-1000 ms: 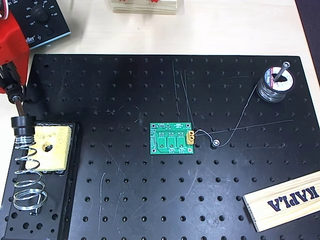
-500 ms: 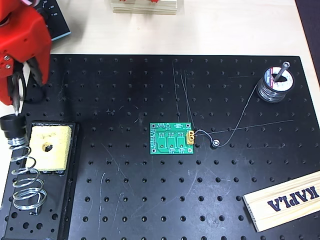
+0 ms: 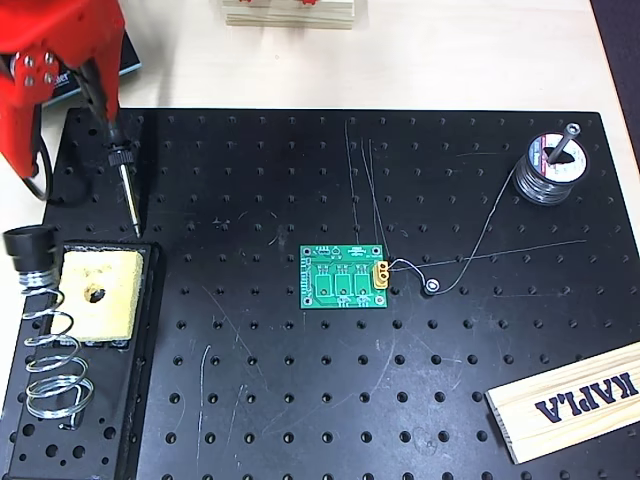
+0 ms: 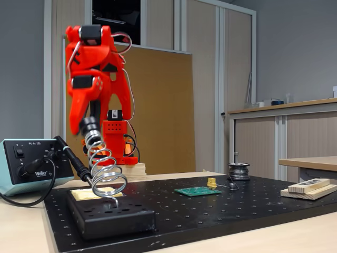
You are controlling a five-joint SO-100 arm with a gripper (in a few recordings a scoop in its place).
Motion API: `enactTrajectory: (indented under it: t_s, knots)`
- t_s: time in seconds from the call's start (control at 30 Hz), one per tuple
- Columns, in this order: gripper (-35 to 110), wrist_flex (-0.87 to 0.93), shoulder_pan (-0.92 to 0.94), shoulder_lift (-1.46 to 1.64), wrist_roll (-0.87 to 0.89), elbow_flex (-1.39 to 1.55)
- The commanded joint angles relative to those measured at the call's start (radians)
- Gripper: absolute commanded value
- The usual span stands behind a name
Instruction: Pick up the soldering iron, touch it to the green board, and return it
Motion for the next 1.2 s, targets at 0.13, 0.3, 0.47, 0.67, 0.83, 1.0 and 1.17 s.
enactTrajectory:
  t_s: [0.13, 0.3, 0.47, 0.67, 0.83, 1.0, 1.17]
  knots:
    - [31, -0.083, 0.106, 0.334, 0.008, 0.433]
    - [29, -0.207, 0.16, 0.39, -0.009, 0.624]
    - [28, -0.298, 0.196, 0.397, -0.015, 0.752]
    - [21, -0.357, 0.244, 0.388, -0.02, 0.825]
    - [0, -0.382, 0.265, 0.367, 0.026, 0.822]
    - [0, -0.314, 0.256, 0.402, 0.04, 0.75]
    - [0, -0.224, 0.262, 0.402, 0.011, 0.575]
